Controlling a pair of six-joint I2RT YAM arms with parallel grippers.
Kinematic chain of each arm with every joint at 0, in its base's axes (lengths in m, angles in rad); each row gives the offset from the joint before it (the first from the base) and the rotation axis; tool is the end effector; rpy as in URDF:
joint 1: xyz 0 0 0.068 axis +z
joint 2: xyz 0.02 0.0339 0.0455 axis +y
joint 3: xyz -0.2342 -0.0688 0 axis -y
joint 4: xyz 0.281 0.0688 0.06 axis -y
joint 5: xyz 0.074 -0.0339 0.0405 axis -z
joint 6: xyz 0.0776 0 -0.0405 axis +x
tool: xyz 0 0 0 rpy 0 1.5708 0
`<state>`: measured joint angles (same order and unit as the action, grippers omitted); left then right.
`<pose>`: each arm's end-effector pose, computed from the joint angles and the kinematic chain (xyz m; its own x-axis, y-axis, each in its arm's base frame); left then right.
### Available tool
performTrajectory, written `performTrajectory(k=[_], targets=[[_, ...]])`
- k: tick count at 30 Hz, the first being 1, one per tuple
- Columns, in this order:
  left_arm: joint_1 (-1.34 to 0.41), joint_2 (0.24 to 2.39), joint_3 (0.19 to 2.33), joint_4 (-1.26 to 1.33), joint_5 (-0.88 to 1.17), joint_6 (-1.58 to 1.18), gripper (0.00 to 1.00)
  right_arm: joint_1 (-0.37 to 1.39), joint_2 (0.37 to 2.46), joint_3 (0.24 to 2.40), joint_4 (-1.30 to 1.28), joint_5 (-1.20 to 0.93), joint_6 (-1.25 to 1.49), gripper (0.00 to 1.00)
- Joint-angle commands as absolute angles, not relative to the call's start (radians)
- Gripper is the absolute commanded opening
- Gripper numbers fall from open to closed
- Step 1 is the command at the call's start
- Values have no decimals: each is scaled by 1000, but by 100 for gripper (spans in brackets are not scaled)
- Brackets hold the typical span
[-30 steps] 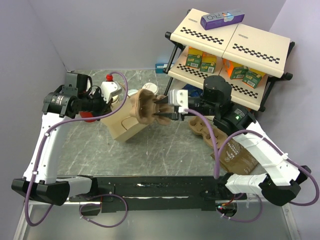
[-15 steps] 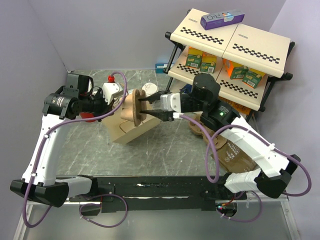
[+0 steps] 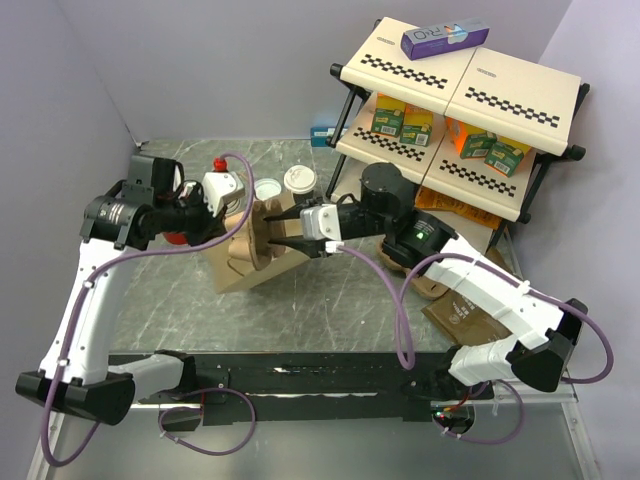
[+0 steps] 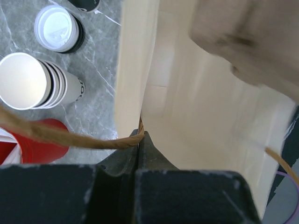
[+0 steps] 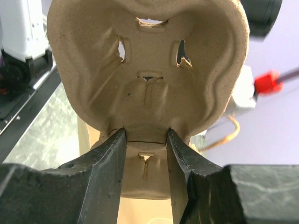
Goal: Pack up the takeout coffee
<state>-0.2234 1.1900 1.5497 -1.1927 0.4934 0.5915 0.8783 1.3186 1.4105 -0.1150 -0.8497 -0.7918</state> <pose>0.2557 -0.0958 0.3807 -0.3169 0.5756 -0.7538 0.8222 0.5629 0.0842 0.1857 0.3151 0.4229 0.6924 0.0988 -0.7147 -0.7043 -0.1225 -0.6992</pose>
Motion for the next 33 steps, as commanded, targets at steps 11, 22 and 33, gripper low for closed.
performTrajectory(k=[11,22,33], targets=[[-227,1101,1516,-1154,595,569,1,900,1249,1425,-422,-640,-871,0],[-322,1088,1511,-1115,577,525,1,950,1361,1571,-698,-399,-908,0],[-339,1034,1391,-1011,522,515,1,922,1170,1394,-521,-468,-835,0]])
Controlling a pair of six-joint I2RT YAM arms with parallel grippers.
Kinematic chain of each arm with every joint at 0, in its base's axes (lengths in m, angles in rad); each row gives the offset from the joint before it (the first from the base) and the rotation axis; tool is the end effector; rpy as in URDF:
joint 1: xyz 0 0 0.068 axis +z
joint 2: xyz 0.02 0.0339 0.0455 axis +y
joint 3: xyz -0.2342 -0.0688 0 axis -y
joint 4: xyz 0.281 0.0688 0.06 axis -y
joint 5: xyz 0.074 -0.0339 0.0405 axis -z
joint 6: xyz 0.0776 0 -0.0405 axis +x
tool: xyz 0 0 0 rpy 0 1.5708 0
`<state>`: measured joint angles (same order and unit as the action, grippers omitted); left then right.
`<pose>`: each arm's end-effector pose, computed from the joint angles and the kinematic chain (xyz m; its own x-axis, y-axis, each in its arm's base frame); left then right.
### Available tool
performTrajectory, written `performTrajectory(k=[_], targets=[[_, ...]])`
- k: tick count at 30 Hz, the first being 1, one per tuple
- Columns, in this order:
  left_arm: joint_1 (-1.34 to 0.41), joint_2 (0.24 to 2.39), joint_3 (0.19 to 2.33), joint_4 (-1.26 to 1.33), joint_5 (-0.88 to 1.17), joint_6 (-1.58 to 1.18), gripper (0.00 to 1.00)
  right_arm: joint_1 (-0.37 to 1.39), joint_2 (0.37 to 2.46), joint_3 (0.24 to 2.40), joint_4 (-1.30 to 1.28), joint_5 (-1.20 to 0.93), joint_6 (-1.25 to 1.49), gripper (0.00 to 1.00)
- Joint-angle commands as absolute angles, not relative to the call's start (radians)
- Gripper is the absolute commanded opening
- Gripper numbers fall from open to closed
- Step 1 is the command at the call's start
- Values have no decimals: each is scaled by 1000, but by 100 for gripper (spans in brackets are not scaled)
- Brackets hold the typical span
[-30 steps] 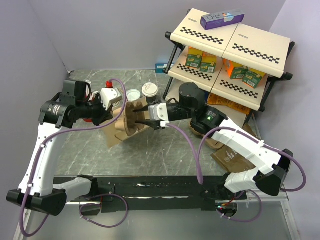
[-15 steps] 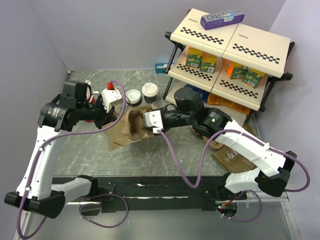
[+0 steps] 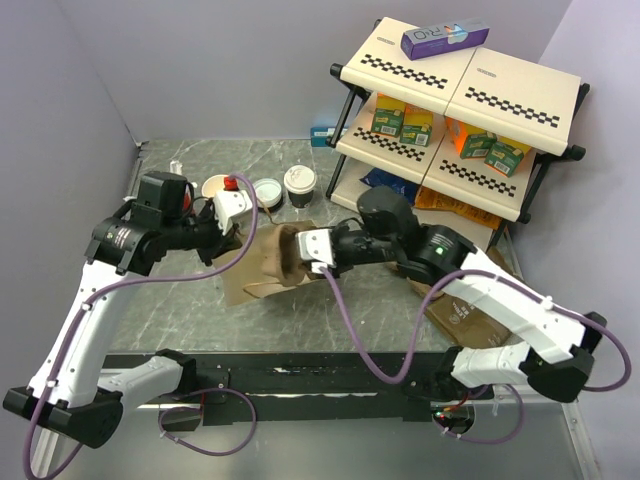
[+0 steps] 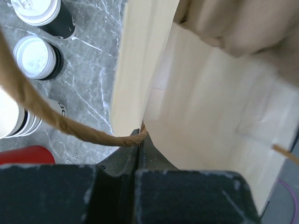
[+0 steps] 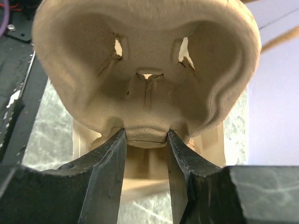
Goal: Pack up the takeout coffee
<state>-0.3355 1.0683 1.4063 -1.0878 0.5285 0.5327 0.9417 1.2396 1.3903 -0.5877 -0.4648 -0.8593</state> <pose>0.2285 -0.1211 0.3724 -0.2330 0.5457 -0.8049 0.8719 0.4838 0.0756 0.1734 0.2974 0.3758 0.5658 -0.3731 -0.7353 -0.8166 -0.1301 -0.5623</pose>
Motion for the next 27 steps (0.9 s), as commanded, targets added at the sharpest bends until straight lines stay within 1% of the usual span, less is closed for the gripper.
performTrajectory(k=[1,4,9,14,22,27], targets=[[-341,1032,1385,-1009,515,518,1,902,1170,1400,-540,-474,-821,0],[-339,1028,1379,-997,512,520,1,882,1160,1399,-551,-491,-798,0],[-341,1025,1365,-1003,518,531,1,859,1123,1353,-496,-531,-772,0],[-341,1026,1379,-999,538,520,1,862,1144,1356,-456,-548,-706,0],[-353,994,1379,-916,483,479,1,893,1256,1485,-557,-416,-690,0],[-356,968,1345,-859,434,471,1,900,1258,1509,-558,-411,-684,0]])
